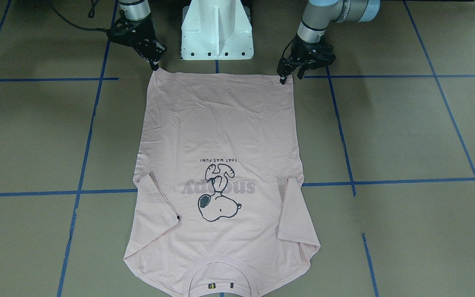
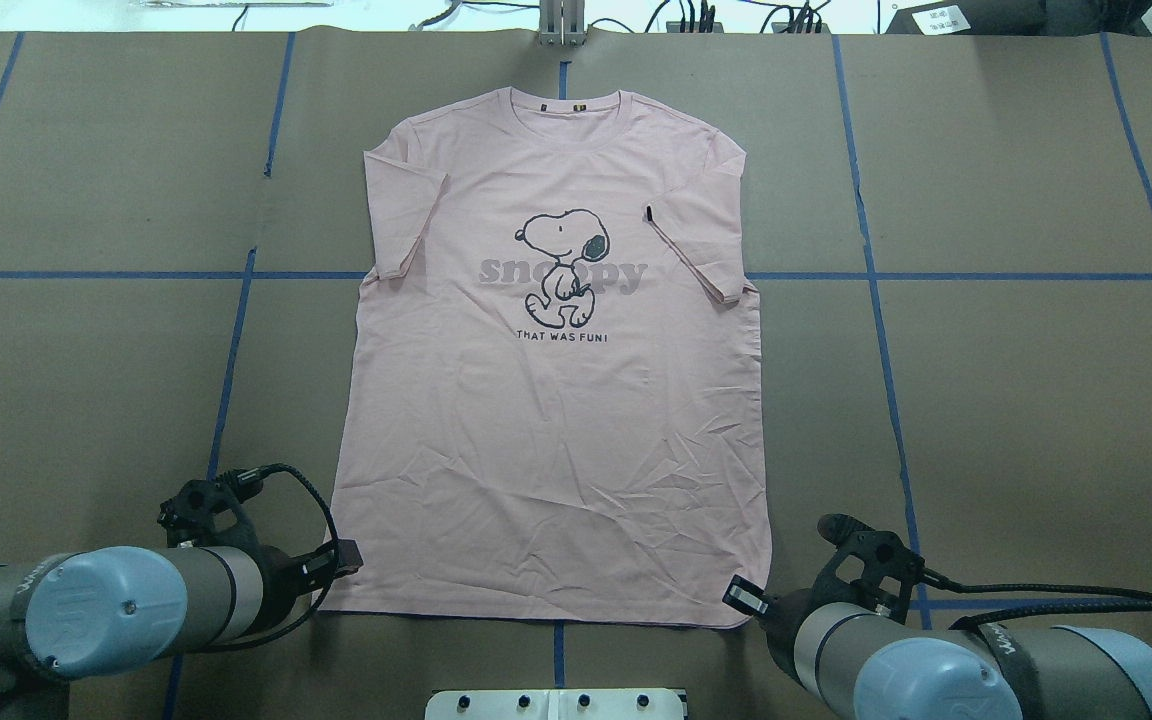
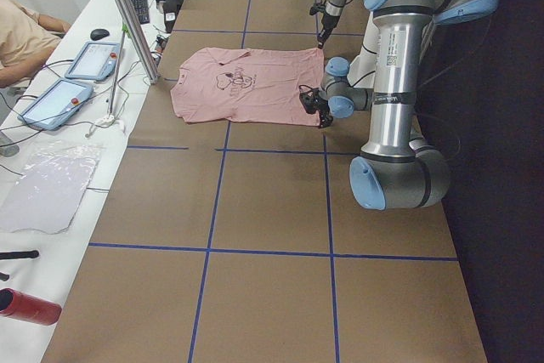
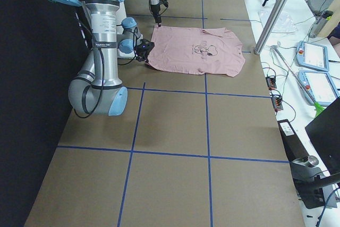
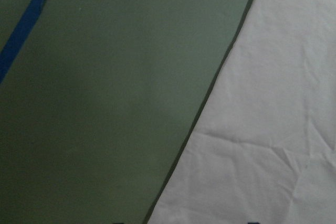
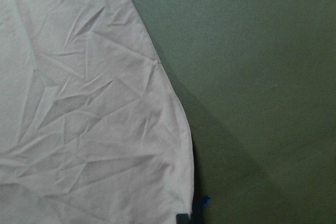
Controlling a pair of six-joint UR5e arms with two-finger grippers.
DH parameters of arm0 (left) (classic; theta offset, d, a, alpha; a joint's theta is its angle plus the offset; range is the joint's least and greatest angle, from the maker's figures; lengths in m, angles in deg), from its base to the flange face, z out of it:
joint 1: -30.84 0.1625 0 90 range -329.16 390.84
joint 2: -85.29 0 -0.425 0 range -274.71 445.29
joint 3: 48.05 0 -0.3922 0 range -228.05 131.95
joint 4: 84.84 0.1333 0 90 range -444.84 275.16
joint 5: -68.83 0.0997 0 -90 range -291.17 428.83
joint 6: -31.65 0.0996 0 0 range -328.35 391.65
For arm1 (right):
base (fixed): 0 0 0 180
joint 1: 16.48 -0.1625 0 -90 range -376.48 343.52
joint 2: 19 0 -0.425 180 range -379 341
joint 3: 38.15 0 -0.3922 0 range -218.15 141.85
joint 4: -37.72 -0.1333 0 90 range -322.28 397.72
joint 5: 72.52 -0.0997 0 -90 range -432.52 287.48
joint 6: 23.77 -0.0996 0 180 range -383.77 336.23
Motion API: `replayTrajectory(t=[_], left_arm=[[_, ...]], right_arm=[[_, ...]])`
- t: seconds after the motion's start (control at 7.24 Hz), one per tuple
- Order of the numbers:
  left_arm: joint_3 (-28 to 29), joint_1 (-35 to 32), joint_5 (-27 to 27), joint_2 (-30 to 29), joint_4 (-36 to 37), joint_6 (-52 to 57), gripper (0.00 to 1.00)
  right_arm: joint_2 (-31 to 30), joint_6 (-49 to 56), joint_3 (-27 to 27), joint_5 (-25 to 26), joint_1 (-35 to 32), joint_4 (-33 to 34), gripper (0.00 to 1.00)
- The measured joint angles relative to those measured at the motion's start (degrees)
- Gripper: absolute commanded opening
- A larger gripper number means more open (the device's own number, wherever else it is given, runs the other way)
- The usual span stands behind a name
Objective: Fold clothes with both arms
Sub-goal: 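Lower the left gripper to the other near hem corner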
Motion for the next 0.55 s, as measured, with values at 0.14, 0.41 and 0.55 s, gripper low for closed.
replayTrajectory(t=[0.14, 0.41, 0.55], left_arm=[[0.0, 0.6, -0.1, 0.0, 0.7, -0.2, 0.41], [-0.2, 1.2, -0.2, 0.0, 1.2, -1.1, 0.00], [-0.5, 1.2, -0.3, -0.1, 1.3, -1.5, 0.00]], right_arm=[[0.1, 0.0, 0.0, 0.0, 0.0, 0.0, 0.00], [0.3, 0.0, -0.1, 0.0, 0.0, 0.0, 0.00], [0.3, 0.0, -0.1, 0.0, 0.0, 0.0, 0.00]])
